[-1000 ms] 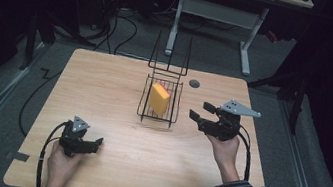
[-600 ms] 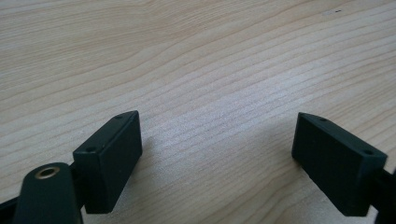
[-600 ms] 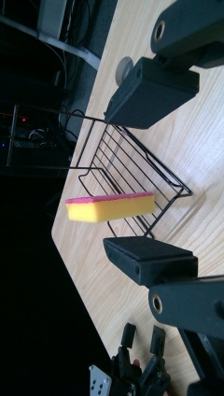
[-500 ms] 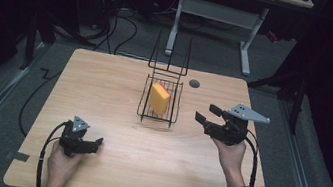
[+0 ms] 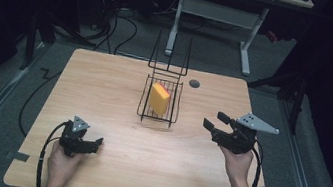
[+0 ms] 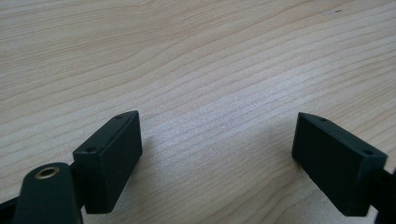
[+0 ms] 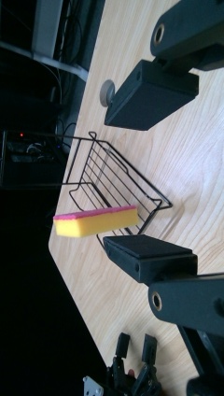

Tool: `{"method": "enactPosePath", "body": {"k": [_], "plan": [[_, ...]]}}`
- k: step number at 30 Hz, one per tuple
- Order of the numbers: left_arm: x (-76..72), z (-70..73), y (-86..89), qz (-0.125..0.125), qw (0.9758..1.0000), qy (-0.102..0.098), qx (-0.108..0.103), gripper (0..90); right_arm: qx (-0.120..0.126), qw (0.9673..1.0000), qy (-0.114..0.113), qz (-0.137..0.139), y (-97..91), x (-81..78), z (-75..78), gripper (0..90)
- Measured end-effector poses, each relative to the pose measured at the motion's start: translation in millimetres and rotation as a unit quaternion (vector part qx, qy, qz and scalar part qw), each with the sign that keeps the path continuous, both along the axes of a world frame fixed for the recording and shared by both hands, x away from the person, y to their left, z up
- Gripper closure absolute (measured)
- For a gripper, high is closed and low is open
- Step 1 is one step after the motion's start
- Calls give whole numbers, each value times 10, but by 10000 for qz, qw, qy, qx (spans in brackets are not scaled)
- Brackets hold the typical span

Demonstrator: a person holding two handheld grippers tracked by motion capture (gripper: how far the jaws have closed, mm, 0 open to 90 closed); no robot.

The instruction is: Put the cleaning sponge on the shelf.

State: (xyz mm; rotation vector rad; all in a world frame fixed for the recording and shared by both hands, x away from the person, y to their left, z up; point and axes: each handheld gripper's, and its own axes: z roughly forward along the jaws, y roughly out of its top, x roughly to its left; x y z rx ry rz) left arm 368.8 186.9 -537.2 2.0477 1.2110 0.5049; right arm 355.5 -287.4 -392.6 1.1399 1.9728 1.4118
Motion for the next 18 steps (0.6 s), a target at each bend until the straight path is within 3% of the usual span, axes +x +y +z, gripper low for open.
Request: {"method": "enactPosePath", "body": {"k": [4, 18], "plan": [[0, 0, 0, 0, 10000, -1, 0, 166, 138, 9999, 18, -63, -85, -64, -48, 364], [0, 0, -1, 0, 10000, -2, 2, 166, 257, 9995, 50, -159, -222, -208, -173, 365]]}}
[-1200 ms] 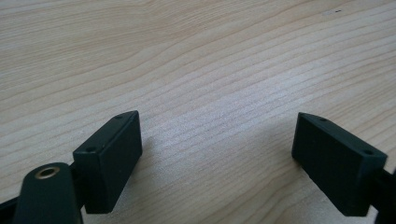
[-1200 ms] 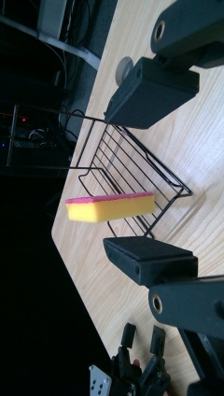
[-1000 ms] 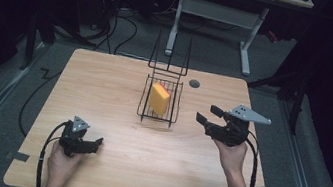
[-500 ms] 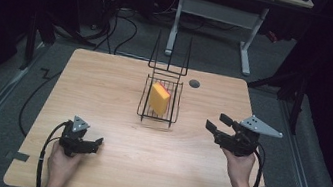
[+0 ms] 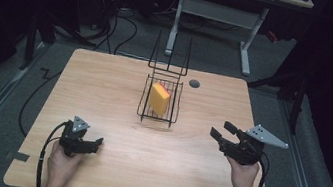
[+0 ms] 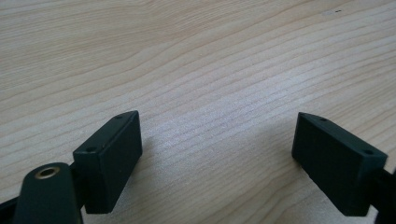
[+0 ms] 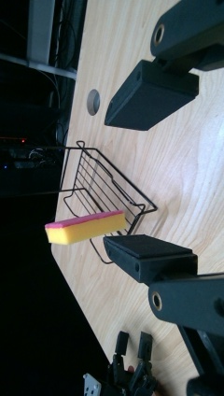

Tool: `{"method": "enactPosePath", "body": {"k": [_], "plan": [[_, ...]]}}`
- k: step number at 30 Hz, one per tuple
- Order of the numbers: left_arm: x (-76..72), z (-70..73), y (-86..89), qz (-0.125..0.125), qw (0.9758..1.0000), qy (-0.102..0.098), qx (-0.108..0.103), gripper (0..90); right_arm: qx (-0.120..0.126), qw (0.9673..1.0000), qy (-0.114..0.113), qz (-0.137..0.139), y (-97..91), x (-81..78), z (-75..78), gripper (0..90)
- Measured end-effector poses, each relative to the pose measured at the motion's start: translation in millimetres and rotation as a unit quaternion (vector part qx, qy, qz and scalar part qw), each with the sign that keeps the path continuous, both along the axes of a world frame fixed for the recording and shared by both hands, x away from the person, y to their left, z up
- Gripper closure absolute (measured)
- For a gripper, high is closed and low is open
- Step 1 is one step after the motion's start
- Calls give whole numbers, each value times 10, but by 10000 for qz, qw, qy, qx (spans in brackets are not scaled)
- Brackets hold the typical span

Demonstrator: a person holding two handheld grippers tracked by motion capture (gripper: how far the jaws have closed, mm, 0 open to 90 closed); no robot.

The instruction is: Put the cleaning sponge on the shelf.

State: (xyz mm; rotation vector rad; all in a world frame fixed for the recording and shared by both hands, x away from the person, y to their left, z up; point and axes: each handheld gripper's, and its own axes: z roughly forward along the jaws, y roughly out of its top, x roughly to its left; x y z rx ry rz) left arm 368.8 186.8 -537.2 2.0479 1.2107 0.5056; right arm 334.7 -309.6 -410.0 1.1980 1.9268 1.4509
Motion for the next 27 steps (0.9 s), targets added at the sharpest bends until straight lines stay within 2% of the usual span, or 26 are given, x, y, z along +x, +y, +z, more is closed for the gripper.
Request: {"method": "enactPosePath", "body": {"k": [5, 17, 27], "plan": [[0, 0, 0, 1, 10000, 0, 1, 166, 27, 10000, 49, -52, -38, -24, -86, 364], [0, 0, 0, -1, 10000, 1, 3, 166, 33, 9989, 360, -299, -159, -57, -520, 365], [0, 0, 0, -4, 10000, 1, 3, 166, 11, 9971, 632, -418, -195, -52, -787, 365]]}}
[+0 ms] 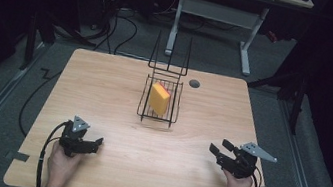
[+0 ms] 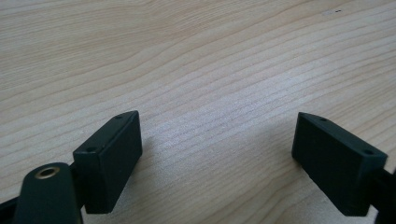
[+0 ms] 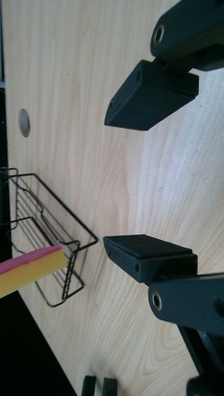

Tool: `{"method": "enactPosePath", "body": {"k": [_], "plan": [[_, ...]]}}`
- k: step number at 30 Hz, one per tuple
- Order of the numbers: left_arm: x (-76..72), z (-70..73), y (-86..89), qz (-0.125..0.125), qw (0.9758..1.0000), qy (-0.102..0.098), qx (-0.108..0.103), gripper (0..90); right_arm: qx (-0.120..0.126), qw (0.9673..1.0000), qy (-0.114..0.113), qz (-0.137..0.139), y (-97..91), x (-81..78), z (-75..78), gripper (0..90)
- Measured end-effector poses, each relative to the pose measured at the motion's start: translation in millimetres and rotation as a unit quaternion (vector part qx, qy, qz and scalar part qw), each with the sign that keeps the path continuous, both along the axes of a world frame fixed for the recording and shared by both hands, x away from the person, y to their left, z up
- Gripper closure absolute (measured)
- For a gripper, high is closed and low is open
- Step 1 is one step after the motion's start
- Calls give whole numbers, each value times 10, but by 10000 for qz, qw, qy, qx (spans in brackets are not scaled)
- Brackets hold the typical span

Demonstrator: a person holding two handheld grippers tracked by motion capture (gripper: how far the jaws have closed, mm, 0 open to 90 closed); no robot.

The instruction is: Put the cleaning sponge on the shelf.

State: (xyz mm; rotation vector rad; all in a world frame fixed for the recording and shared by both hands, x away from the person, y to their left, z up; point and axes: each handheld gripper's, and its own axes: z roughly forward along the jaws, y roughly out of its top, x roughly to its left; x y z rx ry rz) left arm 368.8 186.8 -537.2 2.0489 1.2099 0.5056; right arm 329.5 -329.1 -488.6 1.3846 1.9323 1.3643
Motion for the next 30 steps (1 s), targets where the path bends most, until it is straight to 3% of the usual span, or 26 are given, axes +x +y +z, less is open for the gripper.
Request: {"method": "enactPosePath", "body": {"k": [3, 6, 13, 15, 16, 20, 21, 30], "plan": [[0, 0, 0, 1, 10000, 0, 0, 166, -107, 9999, 60, -25, 8, 14, -83, 365], [0, 0, 0, 1, 10000, 0, -1, 166, -331, 9991, 261, -64, 50, 46, -193, 360], [0, 0, 0, 1, 10000, 1, -1, 166, -1193, 9918, 466, -27, 164, 158, -335, 348], [0, 0, 0, 1, 10000, 0, -1, 166, -1218, 9910, 557, -44, 178, 170, -357, 347], [0, 0, 0, 1, 10000, 0, 0, 166, -1318, 9890, 672, -38, 192, 204, -402, 342], [0, 0, -1, 2, 10000, 0, 0, 166, -1481, 9862, 741, -45, 222, 231, -408, 345], [0, 0, 0, 1, 10000, 0, 2, 166, -1623, 9831, 844, -66, 245, 245, -418, 331], [-2, -1, -2, 10, 10000, -5, -2, 167, -1634, 9829, 839, -101, 253, 244, -420, 328]]}}
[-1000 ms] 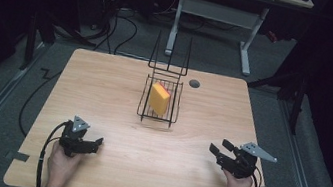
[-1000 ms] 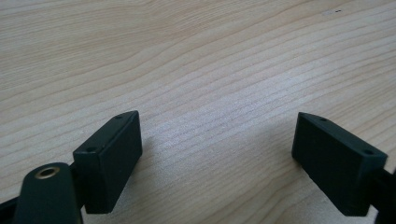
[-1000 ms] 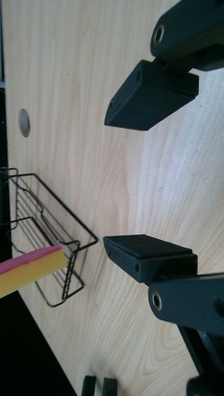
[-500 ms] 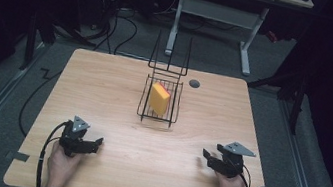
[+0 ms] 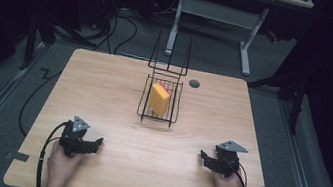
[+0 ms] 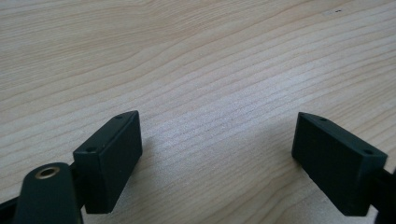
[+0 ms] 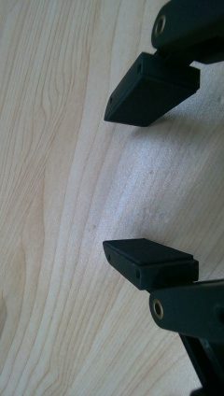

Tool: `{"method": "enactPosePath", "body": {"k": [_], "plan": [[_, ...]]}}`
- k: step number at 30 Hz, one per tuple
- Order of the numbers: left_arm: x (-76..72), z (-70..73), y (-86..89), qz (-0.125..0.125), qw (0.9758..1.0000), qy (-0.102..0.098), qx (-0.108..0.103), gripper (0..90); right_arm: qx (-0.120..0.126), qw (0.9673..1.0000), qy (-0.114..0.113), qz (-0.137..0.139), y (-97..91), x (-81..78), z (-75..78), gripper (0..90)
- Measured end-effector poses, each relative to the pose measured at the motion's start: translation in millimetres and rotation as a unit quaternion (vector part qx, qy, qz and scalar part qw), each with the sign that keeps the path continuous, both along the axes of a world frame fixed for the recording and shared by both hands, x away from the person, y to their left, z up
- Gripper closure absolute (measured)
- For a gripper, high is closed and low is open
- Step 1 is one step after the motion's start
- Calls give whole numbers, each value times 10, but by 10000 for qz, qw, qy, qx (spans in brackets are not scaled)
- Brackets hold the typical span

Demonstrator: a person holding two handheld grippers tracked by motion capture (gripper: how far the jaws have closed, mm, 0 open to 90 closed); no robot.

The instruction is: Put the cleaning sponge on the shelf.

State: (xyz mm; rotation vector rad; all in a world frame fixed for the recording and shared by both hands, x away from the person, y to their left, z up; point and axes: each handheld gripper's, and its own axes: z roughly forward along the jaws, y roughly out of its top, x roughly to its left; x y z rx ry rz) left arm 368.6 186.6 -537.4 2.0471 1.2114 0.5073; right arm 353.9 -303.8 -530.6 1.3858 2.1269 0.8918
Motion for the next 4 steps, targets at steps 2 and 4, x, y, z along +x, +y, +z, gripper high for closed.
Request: {"method": "enactPosePath", "body": {"k": [2, 4], "plan": [[0, 0, 0, 2, 10000, 0, 1, 167, 1, 10000, -1, 1, 0, 0, 0, 328], [-1, 0, -1, 5, 10000, -1, 2, 167, 0, 10000, -1, 1, 0, 0, 0, 329]]}}
